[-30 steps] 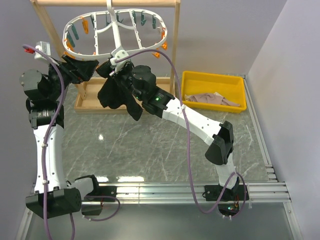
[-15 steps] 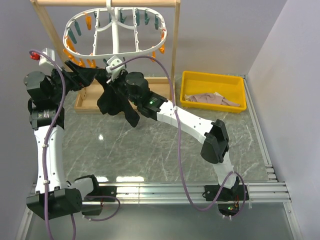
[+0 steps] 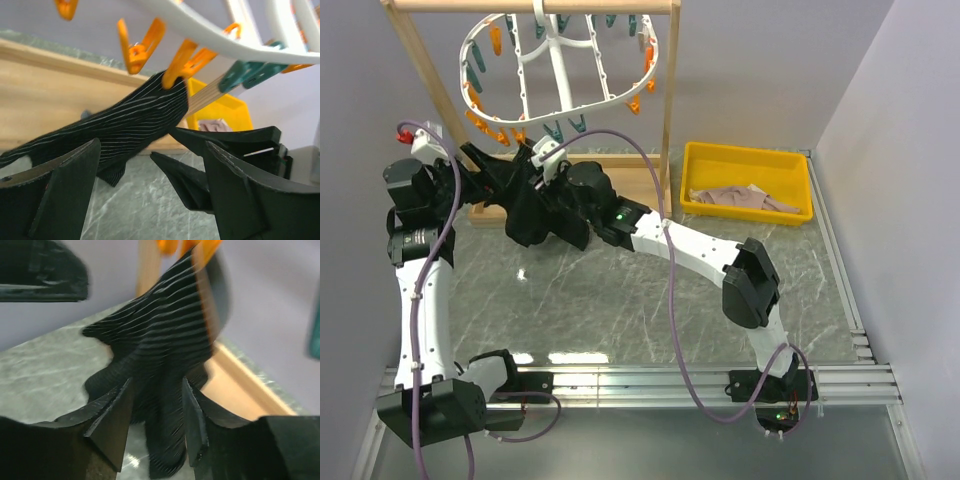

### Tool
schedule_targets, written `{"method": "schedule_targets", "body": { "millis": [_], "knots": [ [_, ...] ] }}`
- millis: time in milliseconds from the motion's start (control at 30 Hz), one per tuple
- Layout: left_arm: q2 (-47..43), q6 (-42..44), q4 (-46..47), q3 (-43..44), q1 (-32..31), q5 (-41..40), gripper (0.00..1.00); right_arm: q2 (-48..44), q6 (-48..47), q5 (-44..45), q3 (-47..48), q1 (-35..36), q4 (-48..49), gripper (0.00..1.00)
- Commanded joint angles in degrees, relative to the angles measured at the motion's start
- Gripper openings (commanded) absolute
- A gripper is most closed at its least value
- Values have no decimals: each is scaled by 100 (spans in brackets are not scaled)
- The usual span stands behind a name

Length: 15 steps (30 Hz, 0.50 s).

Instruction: Clip the underwear to the hanger

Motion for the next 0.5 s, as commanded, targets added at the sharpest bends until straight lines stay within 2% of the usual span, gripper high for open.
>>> {"method": "schedule_targets", "body": {
  "millis": [0, 167, 467],
  "knots": [
    [-75, 211, -78, -145, 57, -158, 88, -505, 306, -589, -217, 40, 165, 51],
    [-66, 316, -42, -426, 66, -184, 87, -725, 518, -1003, -525, 23, 16, 56],
    [-119, 483, 282, -1286, -57, -201, 77, -1436, 1430, -1293, -1281, -496, -423, 54]
  ]
}}
